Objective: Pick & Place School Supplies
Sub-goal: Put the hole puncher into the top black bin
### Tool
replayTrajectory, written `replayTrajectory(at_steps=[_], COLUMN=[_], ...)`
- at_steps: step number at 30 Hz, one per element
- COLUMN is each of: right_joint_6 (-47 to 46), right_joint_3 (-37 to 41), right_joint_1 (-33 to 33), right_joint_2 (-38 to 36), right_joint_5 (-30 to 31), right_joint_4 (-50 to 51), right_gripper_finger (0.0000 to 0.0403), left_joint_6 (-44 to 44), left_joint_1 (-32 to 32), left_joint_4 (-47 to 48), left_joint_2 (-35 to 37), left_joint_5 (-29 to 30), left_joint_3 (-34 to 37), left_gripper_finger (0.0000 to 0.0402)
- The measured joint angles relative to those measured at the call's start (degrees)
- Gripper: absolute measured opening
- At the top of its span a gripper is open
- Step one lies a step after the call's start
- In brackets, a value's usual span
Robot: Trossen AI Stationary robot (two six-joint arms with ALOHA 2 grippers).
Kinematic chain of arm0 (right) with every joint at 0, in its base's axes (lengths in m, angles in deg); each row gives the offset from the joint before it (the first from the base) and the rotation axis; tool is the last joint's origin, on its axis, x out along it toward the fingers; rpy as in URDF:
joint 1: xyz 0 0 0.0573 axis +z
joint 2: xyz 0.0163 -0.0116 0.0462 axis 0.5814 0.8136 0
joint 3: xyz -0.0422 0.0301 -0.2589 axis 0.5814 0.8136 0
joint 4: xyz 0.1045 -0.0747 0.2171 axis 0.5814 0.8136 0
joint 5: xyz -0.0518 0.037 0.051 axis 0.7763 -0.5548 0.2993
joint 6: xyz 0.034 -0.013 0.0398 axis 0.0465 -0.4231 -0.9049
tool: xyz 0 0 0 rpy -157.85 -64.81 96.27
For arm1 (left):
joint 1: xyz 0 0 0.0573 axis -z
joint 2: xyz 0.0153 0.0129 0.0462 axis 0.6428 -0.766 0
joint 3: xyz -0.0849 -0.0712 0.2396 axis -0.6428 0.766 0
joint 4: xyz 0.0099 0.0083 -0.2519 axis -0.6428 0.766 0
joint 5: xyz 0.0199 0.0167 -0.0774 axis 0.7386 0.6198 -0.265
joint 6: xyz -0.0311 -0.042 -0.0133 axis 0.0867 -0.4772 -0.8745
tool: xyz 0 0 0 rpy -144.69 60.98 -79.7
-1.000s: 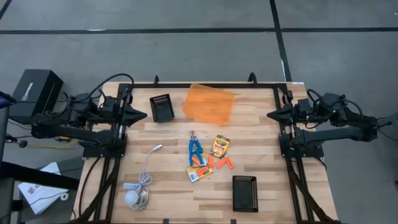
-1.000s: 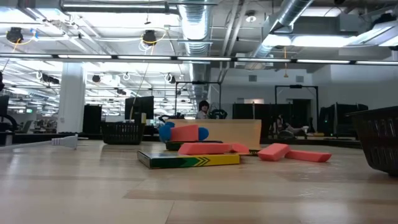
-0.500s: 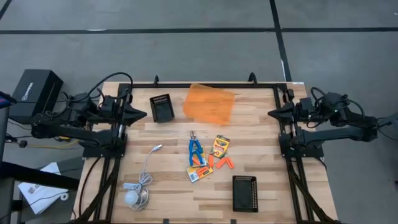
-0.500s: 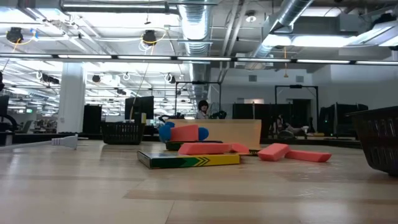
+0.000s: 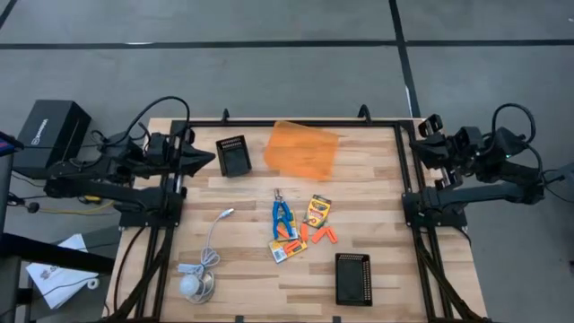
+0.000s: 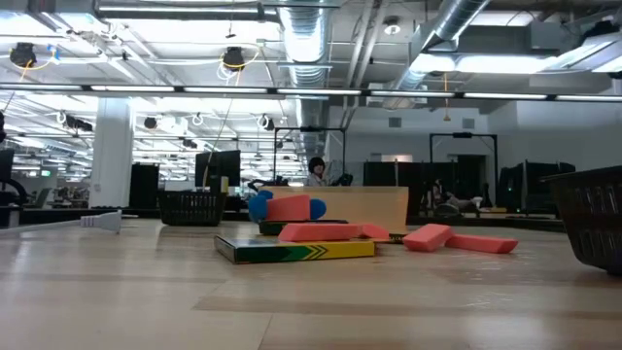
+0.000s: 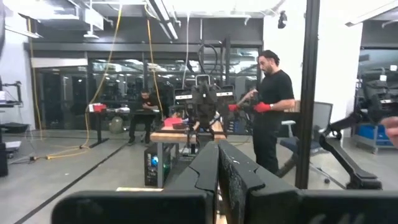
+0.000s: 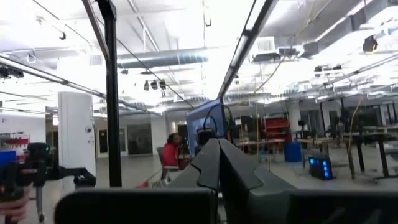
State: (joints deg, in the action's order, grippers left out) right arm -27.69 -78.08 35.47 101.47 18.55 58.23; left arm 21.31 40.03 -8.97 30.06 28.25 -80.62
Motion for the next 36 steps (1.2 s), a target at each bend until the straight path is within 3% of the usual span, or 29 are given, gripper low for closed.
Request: replayTrajectory(at_steps=[11,17,36], right_joint_6=[-2.0,0.5,0.4], right_joint_3=[0.0,0.0,0.0], right_joint_1=[0.0,-0.1,0.0], right_joint_2=[1.2,1.5,1.6], right_joint_5=[3.9,10.6,10.7], right_joint_4=[-2.8,-5.8,-6.8], right_gripper_finger=[0.0000,0.0000,0.0000], left_joint_6=[-2.3,-3.4,-5.1], left_joint_1=[0.0,0.2,0.2], left_joint_4=[-12.4,-19.5,-22.2], left_joint_2=[-7.0,-10.6,-12.6], left_joint_5=[0.5,0.6,0.5], left_joint_3=[0.0,0.0,0.0], left_gripper_finger=[0.0000,0.0000,0.0000])
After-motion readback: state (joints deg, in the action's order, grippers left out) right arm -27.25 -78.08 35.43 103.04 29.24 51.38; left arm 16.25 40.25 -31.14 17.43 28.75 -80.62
